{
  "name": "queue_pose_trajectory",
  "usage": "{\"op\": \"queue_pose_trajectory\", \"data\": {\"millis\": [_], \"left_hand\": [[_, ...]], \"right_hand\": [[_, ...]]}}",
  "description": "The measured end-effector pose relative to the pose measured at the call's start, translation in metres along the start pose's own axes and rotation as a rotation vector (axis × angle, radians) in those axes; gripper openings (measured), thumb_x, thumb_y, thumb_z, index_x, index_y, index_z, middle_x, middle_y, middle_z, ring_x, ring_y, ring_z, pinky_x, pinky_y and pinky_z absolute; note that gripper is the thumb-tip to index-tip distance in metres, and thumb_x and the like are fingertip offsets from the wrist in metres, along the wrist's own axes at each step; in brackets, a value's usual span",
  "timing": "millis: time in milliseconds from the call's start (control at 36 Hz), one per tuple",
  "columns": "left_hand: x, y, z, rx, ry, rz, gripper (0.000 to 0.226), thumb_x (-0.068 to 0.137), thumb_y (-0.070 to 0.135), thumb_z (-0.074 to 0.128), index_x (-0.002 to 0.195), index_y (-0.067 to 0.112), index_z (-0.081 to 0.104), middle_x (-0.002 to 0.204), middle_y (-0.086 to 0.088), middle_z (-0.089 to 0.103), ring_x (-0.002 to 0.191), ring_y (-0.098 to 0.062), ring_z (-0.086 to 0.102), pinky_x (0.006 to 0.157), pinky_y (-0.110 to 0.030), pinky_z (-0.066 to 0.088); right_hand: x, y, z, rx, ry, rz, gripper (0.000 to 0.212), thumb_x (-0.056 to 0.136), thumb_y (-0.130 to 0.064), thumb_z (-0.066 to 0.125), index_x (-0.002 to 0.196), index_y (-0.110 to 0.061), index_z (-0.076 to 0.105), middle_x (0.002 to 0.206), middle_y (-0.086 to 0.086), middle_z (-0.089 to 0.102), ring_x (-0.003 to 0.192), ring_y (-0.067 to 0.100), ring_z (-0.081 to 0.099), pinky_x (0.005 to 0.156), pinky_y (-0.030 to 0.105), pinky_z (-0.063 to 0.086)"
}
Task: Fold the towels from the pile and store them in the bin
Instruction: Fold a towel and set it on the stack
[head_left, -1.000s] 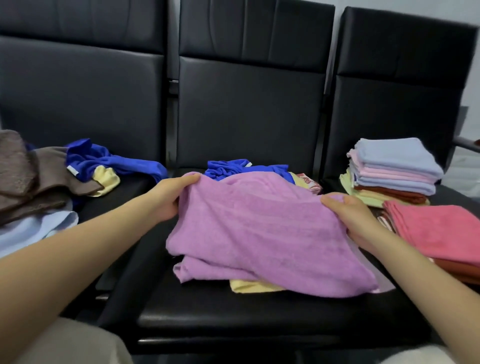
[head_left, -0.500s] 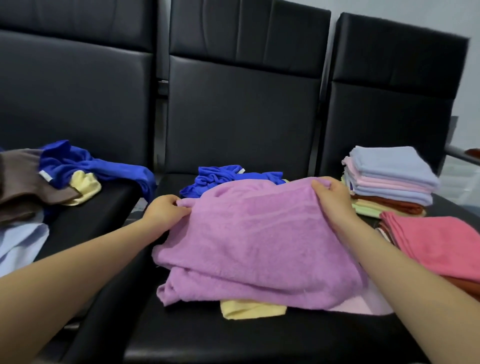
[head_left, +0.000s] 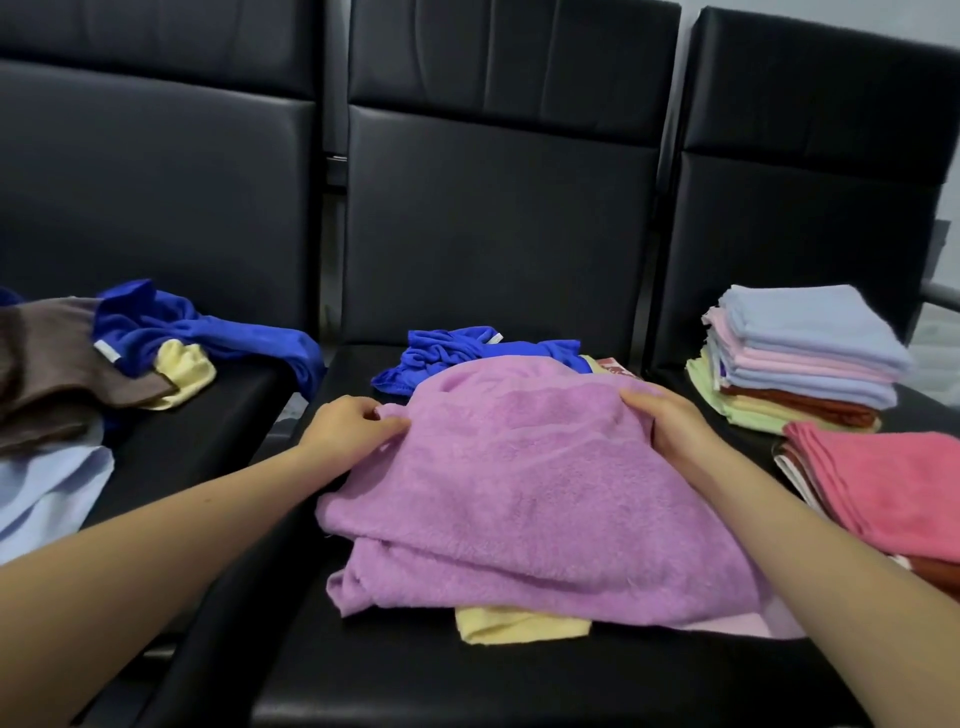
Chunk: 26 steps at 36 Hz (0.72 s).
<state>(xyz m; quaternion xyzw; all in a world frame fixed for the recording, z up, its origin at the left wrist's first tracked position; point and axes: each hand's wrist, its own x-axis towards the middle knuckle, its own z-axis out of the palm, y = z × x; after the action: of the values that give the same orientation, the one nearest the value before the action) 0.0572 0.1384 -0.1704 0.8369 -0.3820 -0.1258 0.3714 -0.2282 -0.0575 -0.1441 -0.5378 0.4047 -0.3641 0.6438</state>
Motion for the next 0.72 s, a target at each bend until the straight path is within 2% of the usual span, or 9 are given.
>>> {"op": "queue_pose_trajectory", "data": {"millis": [83,167,306,361,444,528,583,667,722], "left_hand": [[-0.002,0.002,0.002,0.070,0.037,-0.003,0.036,0.083,0.045,0.066,0.072,0.011,0.066,0.073,-0.004,0.066,0.080,-0.022,0.059,0.060,-0.031,0.040],[-0.003,0.005,0.004,0.112,0.037,0.015,0.031,0.083,0.045,0.064,0.075,0.016,0.069,0.079,-0.003,0.065,0.092,-0.025,0.057,0.069,-0.033,0.043],[-0.004,0.005,0.005,0.080,0.026,0.040,0.040,0.089,0.051,0.056,0.072,0.018,0.072,0.079,-0.001,0.066,0.092,-0.023,0.056,0.074,-0.036,0.046],[-0.003,0.001,0.006,0.099,0.036,0.074,0.035,0.091,0.045,0.055,0.060,0.032,0.065,0.077,0.002,0.063,0.095,-0.026,0.056,0.072,-0.035,0.042],[-0.002,-0.004,0.007,0.143,0.051,0.119,0.034,0.090,0.041,0.056,0.056,0.042,0.058,0.086,-0.003,0.061,0.098,-0.029,0.055,0.073,-0.034,0.040],[-0.004,-0.003,0.005,0.197,0.033,0.147,0.012,0.089,0.038,0.060,0.088,0.036,0.071,0.101,-0.005,0.062,0.104,-0.026,0.053,0.082,-0.036,0.042],[-0.002,-0.003,0.003,0.211,0.007,0.152,0.016,0.088,0.036,0.064,0.101,0.028,0.069,0.104,-0.003,0.060,0.100,-0.021,0.053,0.082,-0.033,0.042],[0.002,0.001,-0.003,0.189,-0.027,0.120,0.029,0.084,0.030,0.071,0.109,0.018,0.063,0.103,-0.001,0.064,0.091,-0.016,0.055,0.078,-0.029,0.041],[0.004,0.004,-0.008,0.225,-0.066,0.092,0.025,0.083,0.029,0.071,0.101,0.014,0.064,0.100,-0.002,0.066,0.088,-0.017,0.056,0.072,-0.027,0.041]], "right_hand": [[0.003,0.000,0.002,-0.075,0.066,-0.001,0.031,0.084,-0.018,0.070,0.114,-0.010,0.069,0.101,0.008,0.074,0.094,0.023,0.069,0.076,0.031,0.050],[0.002,-0.001,0.007,-0.223,0.152,-0.001,0.028,0.085,-0.026,0.071,0.109,-0.010,0.069,0.095,0.005,0.071,0.085,0.019,0.065,0.068,0.027,0.047],[0.004,-0.001,0.009,-0.340,0.187,-0.053,0.025,0.086,-0.028,0.069,0.103,-0.011,0.070,0.094,0.004,0.069,0.084,0.017,0.063,0.070,0.027,0.046],[0.001,0.000,0.011,-0.412,0.205,-0.105,0.016,0.088,-0.027,0.066,0.089,-0.012,0.070,0.085,0.003,0.067,0.080,0.017,0.060,0.067,0.027,0.045],[-0.001,0.003,0.011,-0.549,0.249,-0.242,0.034,0.091,-0.023,0.061,0.061,-0.011,0.054,0.062,0.002,0.050,0.068,0.018,0.045,0.058,0.030,0.034],[-0.005,0.004,0.010,-0.663,0.295,-0.362,0.036,0.091,-0.022,0.061,0.074,0.010,0.061,0.071,0.011,0.056,0.070,0.025,0.049,0.062,0.034,0.035],[-0.008,0.003,0.010,-0.725,0.325,-0.423,0.035,0.090,-0.021,0.063,0.086,0.013,0.065,0.087,0.018,0.062,0.080,0.029,0.055,0.068,0.035,0.037],[-0.012,0.000,0.009,-0.741,0.308,-0.501,0.024,0.091,-0.016,0.065,0.092,0.007,0.068,0.097,0.015,0.061,0.086,0.022,0.053,0.072,0.028,0.033],[-0.015,-0.002,0.008,-0.739,0.282,-0.529,0.019,0.091,-0.015,0.065,0.102,-0.001,0.071,0.098,0.008,0.060,0.089,0.019,0.053,0.075,0.026,0.034]]}}
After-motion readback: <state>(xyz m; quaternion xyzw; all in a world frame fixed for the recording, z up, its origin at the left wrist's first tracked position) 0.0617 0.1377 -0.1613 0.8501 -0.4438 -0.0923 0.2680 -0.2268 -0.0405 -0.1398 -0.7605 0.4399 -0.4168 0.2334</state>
